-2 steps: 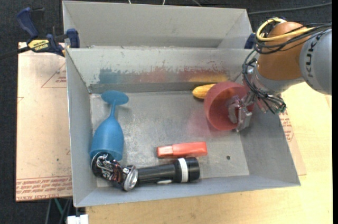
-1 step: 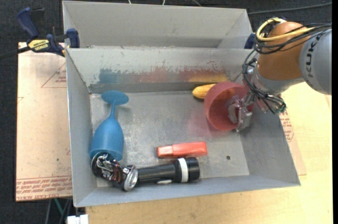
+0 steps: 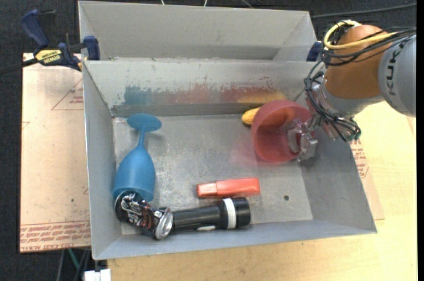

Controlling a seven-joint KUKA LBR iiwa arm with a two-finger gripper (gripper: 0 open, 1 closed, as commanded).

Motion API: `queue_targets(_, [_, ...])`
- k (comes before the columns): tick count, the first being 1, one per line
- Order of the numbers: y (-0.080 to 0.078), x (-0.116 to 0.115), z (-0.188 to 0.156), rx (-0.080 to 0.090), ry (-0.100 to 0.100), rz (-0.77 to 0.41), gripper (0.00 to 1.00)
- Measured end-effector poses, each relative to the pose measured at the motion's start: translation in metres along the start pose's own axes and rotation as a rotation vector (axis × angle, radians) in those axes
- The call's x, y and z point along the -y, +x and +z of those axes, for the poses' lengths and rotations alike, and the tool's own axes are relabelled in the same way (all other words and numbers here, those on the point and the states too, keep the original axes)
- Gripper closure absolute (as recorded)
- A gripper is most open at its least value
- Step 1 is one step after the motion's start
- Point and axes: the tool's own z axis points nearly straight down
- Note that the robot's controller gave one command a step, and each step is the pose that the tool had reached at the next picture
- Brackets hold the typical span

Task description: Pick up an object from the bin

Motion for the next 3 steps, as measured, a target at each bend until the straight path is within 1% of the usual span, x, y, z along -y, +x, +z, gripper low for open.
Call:
queue_targets(1, [0.001, -0.002, -0.046, -0.002, -0.003, 0.000, 1.00])
queue_targets(2, [-0.001, -0.001, -0.080, 0.008, 0.003, 0.000, 1.00])
queue_targets(3, [-0.002, -0.001, -0.088, 0.010, 0.004, 0.001, 1.00])
